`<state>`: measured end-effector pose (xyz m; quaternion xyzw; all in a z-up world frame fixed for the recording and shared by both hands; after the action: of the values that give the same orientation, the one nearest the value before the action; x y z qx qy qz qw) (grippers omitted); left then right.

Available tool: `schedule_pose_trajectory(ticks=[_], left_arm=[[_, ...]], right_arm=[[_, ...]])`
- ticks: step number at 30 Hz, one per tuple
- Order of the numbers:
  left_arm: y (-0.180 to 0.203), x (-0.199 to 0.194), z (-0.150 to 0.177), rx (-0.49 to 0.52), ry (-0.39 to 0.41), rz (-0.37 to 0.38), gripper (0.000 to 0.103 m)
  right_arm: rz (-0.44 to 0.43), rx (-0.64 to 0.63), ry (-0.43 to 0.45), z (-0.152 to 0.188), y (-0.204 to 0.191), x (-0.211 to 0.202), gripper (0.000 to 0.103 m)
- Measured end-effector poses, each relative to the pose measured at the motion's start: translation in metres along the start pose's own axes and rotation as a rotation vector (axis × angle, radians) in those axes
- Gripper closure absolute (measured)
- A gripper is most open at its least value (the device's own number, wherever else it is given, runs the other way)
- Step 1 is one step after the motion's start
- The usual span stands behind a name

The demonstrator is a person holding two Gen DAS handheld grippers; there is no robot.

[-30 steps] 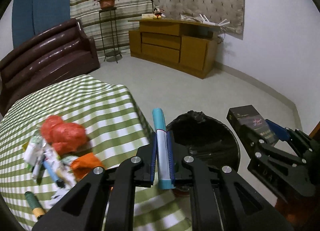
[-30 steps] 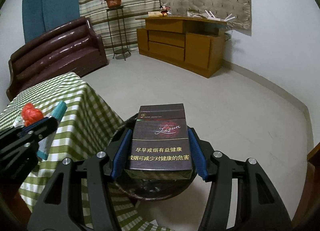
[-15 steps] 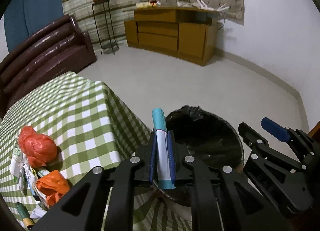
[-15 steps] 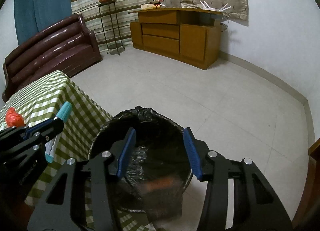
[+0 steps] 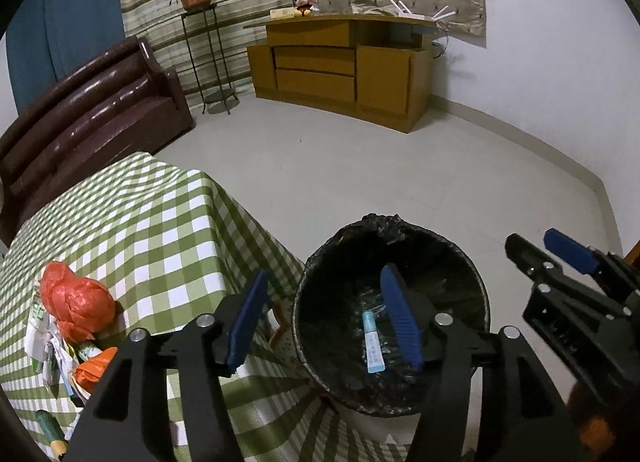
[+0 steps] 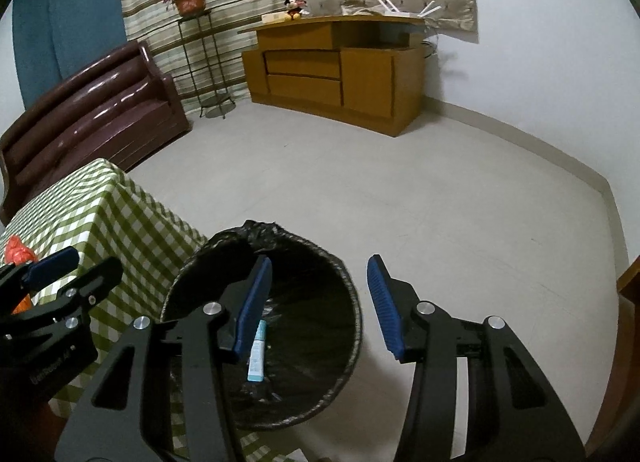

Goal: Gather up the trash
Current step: 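Move the left gripper back to the table and grasp the green-gold can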

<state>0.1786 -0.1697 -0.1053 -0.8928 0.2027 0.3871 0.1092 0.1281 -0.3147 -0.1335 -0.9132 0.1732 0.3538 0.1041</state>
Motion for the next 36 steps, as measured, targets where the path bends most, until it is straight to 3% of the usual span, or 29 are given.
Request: schedule_pose_trajectory(ticks=[9,12,22,31,36], left_arm=[[-0.015,-0.028,0.007,-0.053,0.010,0.004,0.040],[-0.031,-0.042,0.014,-0.072,0.015,-0.020,0.040],[-0.116,-0.095,0.060,-0.198,0.000,-0.199,0.035],[-0.183,-0.125,0.111,-0.277,-0.021,-0.425,0.027],[-0.202,-0.115,0.138,-0.332,-0.086,-0.428,0.027]], right_arm=[[-0.016,-0.024,0.009,0.000,-0.006,-0.017,0.053],[-0.045,-0.040,0.008,0.002,-0.021,-0.024,0.047],[-0.159,-0.149,0.023,0.014,-0.100,-0.056,0.045],[-0.237,-0.241,0.028,0.032,-0.157,-0.083,0.045],[-0.252,-0.266,0.026,0.040,-0.171,-0.090,0.045]])
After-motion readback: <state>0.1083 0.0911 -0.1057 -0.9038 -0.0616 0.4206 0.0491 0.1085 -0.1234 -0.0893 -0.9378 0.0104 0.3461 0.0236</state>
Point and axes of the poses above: each gripper's, at about its wrist camera, not at the fingertips, and x roughly the way its jaws point, y to its right, z to its underside, the point moved 10 cm from there along x, roughly the way its jaws point, and after that the axes turned 2 degrees about z, right-handed, at the moved point
